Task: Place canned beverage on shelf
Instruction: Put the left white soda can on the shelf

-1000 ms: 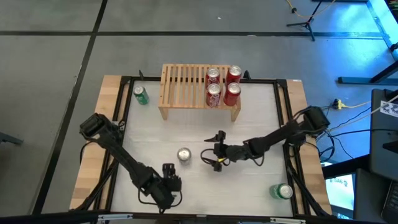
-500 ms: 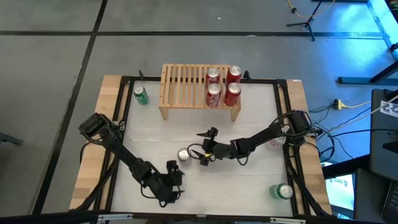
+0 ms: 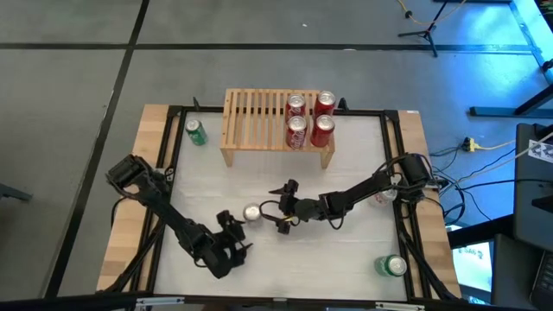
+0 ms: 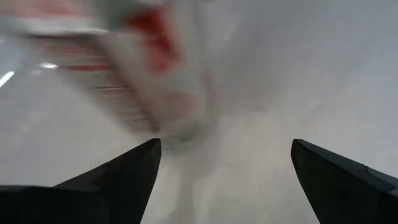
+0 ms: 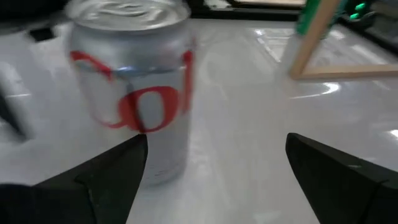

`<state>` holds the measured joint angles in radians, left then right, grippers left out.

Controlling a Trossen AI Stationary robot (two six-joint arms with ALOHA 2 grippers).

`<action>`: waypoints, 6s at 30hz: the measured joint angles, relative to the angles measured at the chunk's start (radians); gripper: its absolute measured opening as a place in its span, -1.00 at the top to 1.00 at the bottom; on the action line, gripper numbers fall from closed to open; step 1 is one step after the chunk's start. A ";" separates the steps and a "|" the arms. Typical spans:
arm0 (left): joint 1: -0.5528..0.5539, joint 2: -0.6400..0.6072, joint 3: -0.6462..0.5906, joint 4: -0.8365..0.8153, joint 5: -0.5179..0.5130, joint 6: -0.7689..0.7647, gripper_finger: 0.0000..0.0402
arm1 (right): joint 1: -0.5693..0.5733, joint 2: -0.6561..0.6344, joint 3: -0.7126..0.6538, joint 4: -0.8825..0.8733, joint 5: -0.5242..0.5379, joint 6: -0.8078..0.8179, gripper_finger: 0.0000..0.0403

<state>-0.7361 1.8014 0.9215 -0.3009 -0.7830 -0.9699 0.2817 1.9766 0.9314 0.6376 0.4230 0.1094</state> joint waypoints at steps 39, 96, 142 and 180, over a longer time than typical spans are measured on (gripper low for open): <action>-0.017 -0.080 0.000 0.164 -0.040 0.103 -0.74 | -0.041 0.000 0.006 0.052 0.078 0.026 -0.89; -0.113 -0.086 -0.167 0.249 -0.146 0.034 -0.74 | -0.026 0.077 0.234 -0.215 0.018 -0.038 -0.89; -0.163 -0.087 -0.150 0.013 -0.195 -0.207 -0.74 | -0.057 0.076 0.234 -0.176 -0.112 -0.043 -0.89; -0.058 -0.555 -0.017 -0.088 -0.193 0.340 -0.74 | 0.235 -0.048 0.128 -0.499 -0.110 0.036 -0.89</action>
<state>-0.7943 1.2469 0.9047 -0.3885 -0.9760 -0.6300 0.5167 1.9289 1.0589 0.1383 0.3134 0.1458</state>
